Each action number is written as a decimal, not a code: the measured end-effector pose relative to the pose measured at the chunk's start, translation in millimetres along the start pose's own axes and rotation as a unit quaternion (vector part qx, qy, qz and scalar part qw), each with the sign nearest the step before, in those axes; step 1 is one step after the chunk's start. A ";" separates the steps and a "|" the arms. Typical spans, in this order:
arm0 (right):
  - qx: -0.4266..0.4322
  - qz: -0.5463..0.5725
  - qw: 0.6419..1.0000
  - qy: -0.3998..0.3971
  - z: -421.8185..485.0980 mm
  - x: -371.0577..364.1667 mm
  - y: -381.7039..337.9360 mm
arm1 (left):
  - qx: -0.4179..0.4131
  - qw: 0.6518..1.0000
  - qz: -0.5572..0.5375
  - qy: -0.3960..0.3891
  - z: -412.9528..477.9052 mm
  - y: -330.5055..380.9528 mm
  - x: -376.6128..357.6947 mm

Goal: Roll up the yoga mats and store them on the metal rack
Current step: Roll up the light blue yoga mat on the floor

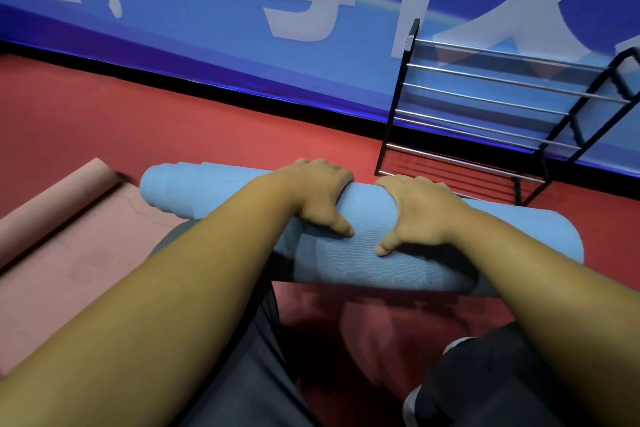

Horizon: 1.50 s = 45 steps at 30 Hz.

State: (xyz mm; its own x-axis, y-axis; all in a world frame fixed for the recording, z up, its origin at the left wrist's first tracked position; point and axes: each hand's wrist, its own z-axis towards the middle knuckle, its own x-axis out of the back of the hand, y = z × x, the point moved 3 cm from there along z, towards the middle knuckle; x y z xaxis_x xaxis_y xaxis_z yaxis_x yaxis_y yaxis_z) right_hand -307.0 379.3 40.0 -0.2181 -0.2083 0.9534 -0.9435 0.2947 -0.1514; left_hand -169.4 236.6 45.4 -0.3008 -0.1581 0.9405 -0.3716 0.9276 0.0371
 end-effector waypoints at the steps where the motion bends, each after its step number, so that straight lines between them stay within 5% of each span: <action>1: 0.000 0.017 1.000 -0.006 2.4 0.7 2.6 | -0.003 0.999 0.036 0.006 -0.5 4.5 -1.6; 5: -0.007 0.073 0.997 -0.019 9.3 5.8 12.6 | -0.007 0.992 0.122 0.033 -0.6 16.1 -4.6; 10: -0.011 0.097 0.995 -0.039 6.2 9.9 14.0 | -0.016 0.995 0.071 0.075 -0.7 13.8 2.4; 29: -0.047 -0.130 0.981 0.136 -20.9 -29.0 -15.8 | 0.028 0.998 -0.057 0.002 7.4 -5.0 13.2; 38: -0.059 -0.086 0.991 0.079 -9.4 -15.1 -14.2 | 0.034 0.997 -0.062 -0.015 5.6 -3.9 9.1; 45: -0.066 -0.005 0.997 0.027 1.0 -4.6 -4.5 | 0.001 0.996 0.079 0.049 3.1 8.1 -3.9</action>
State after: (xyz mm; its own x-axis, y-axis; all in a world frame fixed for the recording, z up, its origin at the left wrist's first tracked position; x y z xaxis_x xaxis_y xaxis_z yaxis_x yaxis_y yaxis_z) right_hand -302.0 378.0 36.1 -0.1924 -0.1614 0.9680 -0.9039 0.4132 -0.1108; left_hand -174.0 243.7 41.1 -0.2683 0.0236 0.9631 -0.3289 0.9374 -0.1145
